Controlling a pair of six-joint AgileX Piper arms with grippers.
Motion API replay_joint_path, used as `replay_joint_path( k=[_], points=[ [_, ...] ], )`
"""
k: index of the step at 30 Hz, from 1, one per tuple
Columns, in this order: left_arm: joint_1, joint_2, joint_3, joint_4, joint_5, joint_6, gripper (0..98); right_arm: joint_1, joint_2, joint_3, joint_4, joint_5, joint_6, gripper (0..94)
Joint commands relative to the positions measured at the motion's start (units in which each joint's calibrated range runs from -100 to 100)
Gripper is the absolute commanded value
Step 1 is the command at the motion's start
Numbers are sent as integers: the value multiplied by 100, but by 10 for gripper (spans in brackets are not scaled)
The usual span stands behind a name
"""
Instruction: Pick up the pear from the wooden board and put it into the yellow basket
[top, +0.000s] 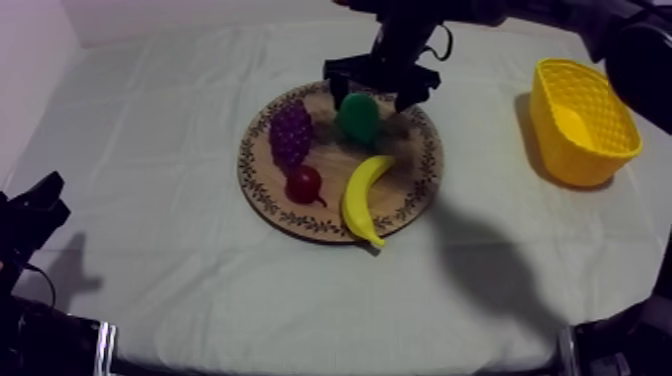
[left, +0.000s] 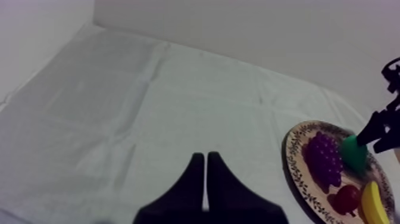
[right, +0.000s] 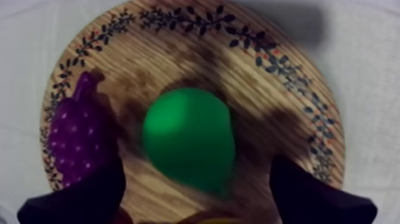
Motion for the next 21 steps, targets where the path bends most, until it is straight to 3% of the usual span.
replay_joint_path(
  k=[1,10,21],
  points=[
    [-2,0,5,2,-1,0,1,-3,232,-93,-18,24,15,921],
    [-2,0,5,2,-1,0,1,-65,711,-529,23,68,-18,887],
    [-2,0,5,2,-1,0,1,-96,959,-766,95,-44,-106,571]
  ],
)
